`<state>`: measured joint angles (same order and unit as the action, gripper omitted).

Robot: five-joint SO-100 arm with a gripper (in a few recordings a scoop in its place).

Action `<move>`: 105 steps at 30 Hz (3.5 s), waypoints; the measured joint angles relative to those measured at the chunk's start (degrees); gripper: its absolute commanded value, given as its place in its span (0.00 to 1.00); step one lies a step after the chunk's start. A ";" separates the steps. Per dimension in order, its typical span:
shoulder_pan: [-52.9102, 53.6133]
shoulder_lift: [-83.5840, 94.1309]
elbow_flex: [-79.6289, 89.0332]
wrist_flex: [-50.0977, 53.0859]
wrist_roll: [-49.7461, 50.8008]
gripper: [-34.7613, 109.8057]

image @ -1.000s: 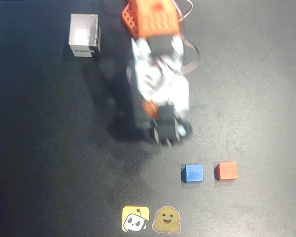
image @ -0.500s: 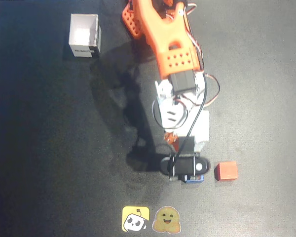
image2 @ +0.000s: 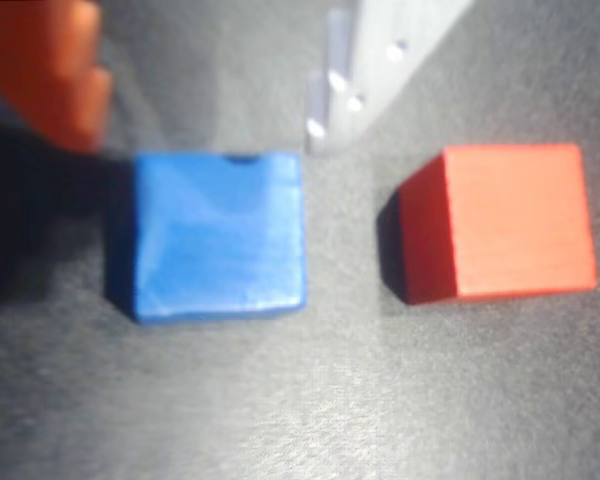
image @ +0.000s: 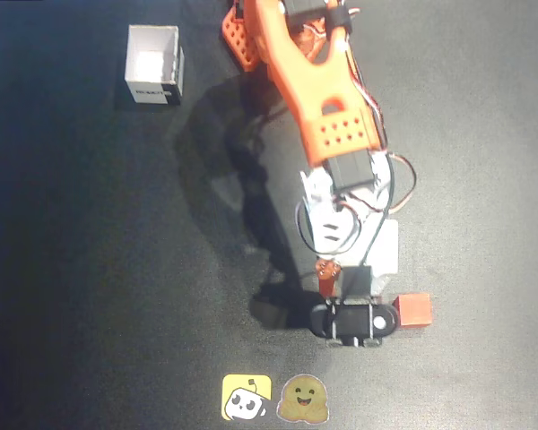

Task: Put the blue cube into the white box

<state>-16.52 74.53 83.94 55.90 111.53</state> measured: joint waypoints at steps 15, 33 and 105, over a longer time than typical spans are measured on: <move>-1.32 -5.71 -4.92 -0.44 1.23 0.41; 0.35 -15.47 -11.78 1.41 1.23 0.41; 61.00 63.46 29.44 38.41 -34.01 0.24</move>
<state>44.47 137.99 113.38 94.31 77.52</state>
